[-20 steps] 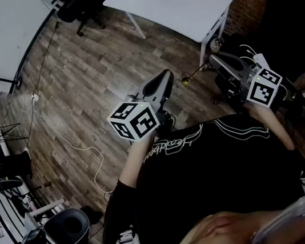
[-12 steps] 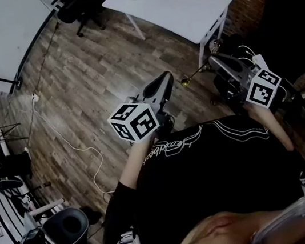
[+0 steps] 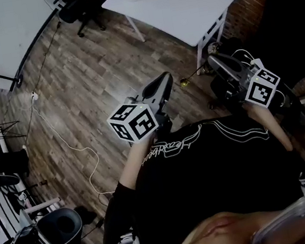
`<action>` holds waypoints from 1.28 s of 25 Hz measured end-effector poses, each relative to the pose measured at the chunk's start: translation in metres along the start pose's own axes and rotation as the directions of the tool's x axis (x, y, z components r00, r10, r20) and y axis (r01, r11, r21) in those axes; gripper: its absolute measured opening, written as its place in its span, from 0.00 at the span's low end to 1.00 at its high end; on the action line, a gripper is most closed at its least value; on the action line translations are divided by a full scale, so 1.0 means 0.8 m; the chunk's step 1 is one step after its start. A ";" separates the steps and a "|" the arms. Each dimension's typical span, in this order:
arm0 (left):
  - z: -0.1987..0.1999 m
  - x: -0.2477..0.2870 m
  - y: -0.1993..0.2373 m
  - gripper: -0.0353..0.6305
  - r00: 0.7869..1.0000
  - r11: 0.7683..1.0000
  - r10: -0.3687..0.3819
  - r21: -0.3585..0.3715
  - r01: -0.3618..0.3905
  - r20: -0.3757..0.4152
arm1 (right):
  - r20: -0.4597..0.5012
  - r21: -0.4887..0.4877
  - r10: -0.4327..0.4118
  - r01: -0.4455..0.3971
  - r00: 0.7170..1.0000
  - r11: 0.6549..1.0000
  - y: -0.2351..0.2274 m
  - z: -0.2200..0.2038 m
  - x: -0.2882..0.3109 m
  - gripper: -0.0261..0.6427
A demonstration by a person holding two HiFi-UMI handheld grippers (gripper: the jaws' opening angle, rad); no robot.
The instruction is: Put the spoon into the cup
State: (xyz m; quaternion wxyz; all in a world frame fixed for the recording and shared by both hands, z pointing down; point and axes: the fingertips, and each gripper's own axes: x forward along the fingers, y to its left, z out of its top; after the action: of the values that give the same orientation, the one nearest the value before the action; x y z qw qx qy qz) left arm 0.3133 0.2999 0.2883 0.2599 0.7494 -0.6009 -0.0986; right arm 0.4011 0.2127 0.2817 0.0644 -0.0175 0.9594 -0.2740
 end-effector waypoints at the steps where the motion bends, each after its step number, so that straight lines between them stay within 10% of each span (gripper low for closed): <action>1: -0.003 0.002 -0.001 0.06 1.000 1.000 0.004 -0.001 -0.004 0.002 | 0.002 0.009 0.004 -0.004 1.000 1.000 -0.003 0.000 -0.003 0.04; 14: -0.003 0.011 0.059 0.06 0.997 0.995 0.078 -0.055 -0.078 -0.001 | -0.055 0.057 0.036 -0.033 0.998 0.998 -0.045 -0.019 0.049 0.04; 32: 0.147 0.024 0.399 0.06 0.986 0.977 0.163 -0.134 -0.167 -0.038 | -0.123 0.108 -0.032 0.046 0.992 0.993 -0.165 -0.041 0.387 0.04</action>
State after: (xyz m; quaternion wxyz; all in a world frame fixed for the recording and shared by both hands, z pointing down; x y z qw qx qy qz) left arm -0.0069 0.2045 0.3544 0.3258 0.6787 -0.6493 -0.1078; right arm 0.0896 0.0963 0.3440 0.0017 -0.0160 0.9444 -0.3283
